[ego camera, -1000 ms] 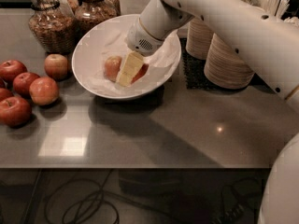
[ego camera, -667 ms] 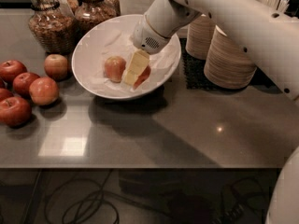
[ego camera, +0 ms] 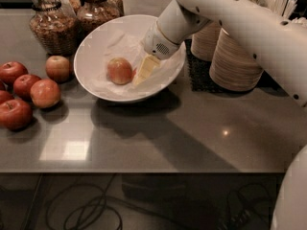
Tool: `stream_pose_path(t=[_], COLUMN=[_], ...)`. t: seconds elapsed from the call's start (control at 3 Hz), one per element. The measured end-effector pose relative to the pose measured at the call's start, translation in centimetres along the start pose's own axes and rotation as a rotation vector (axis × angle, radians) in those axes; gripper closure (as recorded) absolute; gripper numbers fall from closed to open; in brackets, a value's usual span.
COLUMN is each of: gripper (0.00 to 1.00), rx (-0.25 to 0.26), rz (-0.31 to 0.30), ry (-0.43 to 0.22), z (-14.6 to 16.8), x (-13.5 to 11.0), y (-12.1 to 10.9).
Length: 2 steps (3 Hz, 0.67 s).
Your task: Pick apple from white bowl
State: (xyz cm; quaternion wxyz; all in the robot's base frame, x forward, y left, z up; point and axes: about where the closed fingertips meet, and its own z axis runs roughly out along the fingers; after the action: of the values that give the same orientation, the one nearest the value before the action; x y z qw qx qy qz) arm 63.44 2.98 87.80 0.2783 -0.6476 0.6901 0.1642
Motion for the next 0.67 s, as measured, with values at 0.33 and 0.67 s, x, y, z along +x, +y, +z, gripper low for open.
stream_pose_path(t=[0.33,0.67], gripper=[0.19,0.42], rx=[0.000,0.005], rz=[0.025,0.047], ry=[0.000,0.009], z=[1.7,2.4], x=[1.3,2.4], y=[-1.0,-1.2])
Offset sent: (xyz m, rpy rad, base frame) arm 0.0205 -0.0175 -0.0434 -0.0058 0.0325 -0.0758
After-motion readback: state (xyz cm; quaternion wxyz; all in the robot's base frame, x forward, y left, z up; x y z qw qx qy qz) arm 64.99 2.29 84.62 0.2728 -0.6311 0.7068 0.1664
